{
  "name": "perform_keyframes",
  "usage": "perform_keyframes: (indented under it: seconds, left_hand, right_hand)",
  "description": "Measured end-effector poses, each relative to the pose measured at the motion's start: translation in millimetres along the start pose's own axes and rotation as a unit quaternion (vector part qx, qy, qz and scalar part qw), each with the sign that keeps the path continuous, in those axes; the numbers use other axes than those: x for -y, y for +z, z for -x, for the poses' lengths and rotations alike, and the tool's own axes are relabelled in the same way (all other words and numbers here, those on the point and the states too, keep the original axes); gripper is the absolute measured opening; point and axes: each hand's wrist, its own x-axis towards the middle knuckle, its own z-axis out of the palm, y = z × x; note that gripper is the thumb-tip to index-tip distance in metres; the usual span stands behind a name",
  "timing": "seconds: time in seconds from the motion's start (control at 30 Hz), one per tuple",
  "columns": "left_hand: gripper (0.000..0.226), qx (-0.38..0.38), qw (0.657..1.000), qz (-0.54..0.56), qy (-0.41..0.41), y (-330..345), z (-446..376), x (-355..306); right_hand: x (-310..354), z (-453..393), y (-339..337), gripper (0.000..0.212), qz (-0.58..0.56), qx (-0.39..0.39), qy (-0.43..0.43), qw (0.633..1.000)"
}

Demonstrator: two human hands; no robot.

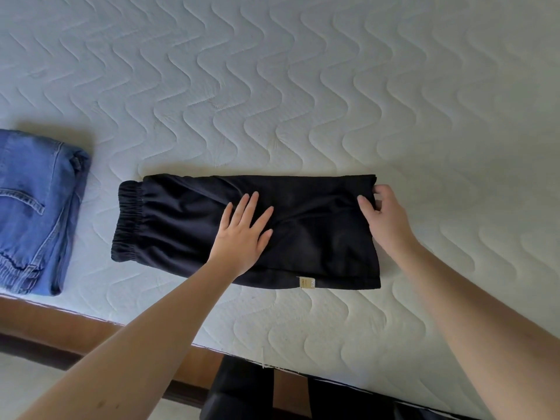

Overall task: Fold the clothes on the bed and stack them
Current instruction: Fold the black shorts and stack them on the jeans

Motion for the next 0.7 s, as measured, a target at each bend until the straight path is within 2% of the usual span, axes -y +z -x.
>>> perform_keyframes:
  seconds: [0.1, 0.2, 0.27, 0.5, 0.63, 0.7]
  left_hand:
    - [0.053, -0.005, 0.999, 0.031, 0.033, -9.8, 1.8, -1.5]
    - [0.053, 0.058, 0.992, 0.083, 0.077, -14.6, -3.7, -4.1]
    - [0.052, 0.097, 0.987, 0.075, 0.099, -13.6, -8.7, -3.8]
    - [0.058, 0.080, 0.986, 0.033, 0.141, 4.4, 1.9, 8.1]
    - [0.059, 0.083, 0.988, 0.059, 0.114, 11.0, 10.8, 19.1]
    - [0.057, 0.086, 0.983, 0.095, 0.128, 9.6, 16.1, 22.4]
  right_hand:
    - [22.2, 11.7, -1.5, 0.016, -0.019, 0.017, -0.044, 0.999]
    - [50.1, 23.7, -0.5, 0.014, -0.003, 0.044, -0.096, 0.994]
    - [68.7, 28.6, 1.8, 0.014, 0.011, 0.059, -0.132, 0.989]
    - [126.4, 36.2, 28.3, 0.018, 0.062, 0.081, -0.207, 0.973]
    - [152.6, 37.0, 60.6, 0.022, 0.069, 0.097, -0.213, 0.970]
    - [164.9, 36.7, 79.4, 0.024, 0.080, 0.096, -0.206, 0.971]
